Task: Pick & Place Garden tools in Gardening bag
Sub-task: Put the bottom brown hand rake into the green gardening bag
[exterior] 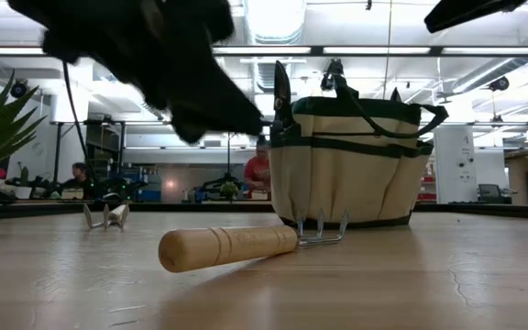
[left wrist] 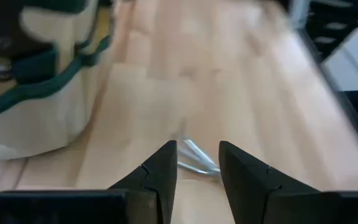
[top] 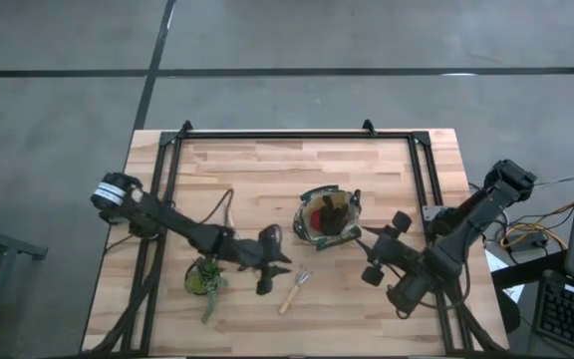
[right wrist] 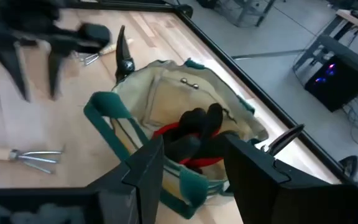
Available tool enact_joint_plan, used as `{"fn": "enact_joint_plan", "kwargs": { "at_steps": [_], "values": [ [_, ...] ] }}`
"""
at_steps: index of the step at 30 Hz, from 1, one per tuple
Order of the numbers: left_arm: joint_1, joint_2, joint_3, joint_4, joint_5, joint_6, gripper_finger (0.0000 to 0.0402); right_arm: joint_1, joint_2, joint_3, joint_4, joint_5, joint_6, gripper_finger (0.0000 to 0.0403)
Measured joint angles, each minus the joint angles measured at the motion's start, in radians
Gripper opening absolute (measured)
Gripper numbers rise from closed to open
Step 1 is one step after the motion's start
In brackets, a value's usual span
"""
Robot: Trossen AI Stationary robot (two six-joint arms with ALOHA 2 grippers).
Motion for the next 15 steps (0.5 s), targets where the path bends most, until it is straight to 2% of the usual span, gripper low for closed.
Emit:
{"fn": "enact_joint_plan", "kwargs": {
  "at_steps": [15],
  "values": [
    [0.079,0.263,0.116,0.001,0.013,0.114,0.0122,0.026,0.000,-0.018,0.042,0.007,0.007,0.0156]
  ]
}}
